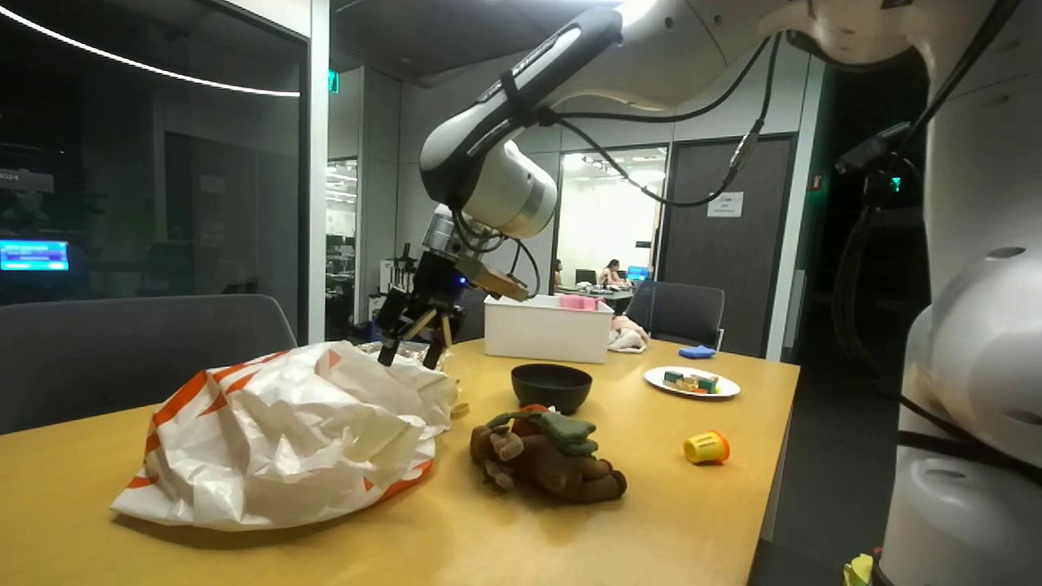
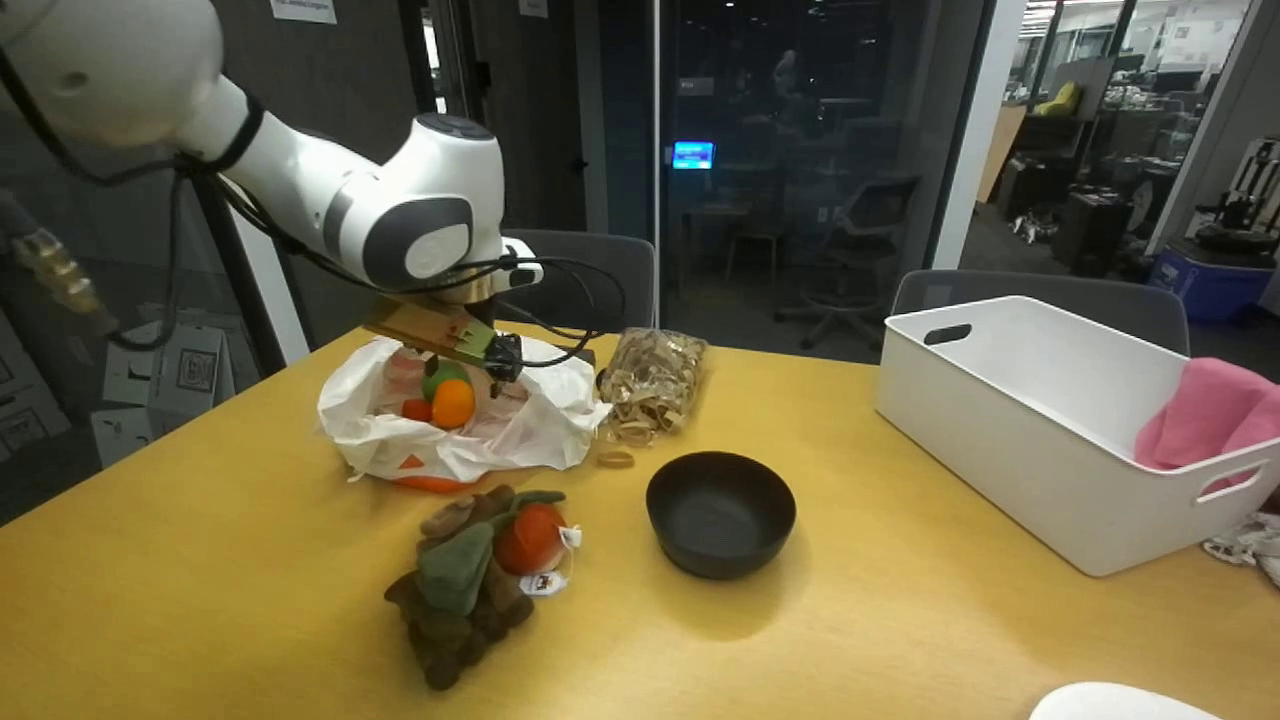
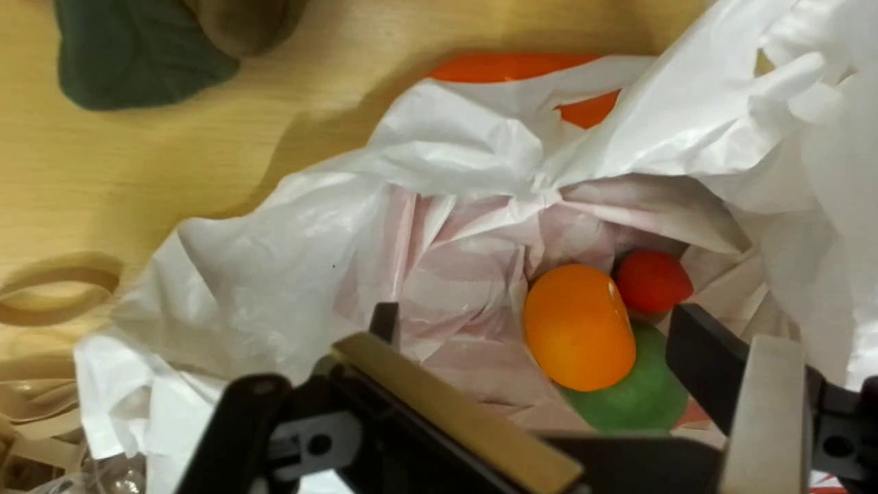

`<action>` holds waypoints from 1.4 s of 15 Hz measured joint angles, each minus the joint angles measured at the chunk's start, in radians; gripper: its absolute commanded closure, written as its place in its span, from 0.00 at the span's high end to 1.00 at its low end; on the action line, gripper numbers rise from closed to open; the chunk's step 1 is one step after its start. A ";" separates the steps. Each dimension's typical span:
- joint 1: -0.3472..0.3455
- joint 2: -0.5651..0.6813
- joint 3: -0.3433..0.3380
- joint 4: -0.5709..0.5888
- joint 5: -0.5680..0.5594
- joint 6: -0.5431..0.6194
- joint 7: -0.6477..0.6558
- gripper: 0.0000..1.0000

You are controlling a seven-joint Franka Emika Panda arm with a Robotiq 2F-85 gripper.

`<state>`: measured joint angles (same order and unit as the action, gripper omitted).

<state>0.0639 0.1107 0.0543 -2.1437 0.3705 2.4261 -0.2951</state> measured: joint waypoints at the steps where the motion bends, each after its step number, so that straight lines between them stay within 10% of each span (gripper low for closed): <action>1: -0.001 0.039 0.005 0.027 0.018 0.011 -0.021 1.00; 14: -0.088 0.420 0.173 0.328 0.125 0.020 -0.293 1.00; 15: -0.097 0.442 0.179 0.343 0.125 0.020 -0.305 0.75; 21: -0.146 0.517 0.235 0.411 0.125 0.013 -0.349 0.37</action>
<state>-0.0820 0.6275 0.2898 -1.7327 0.4952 2.4390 -0.6439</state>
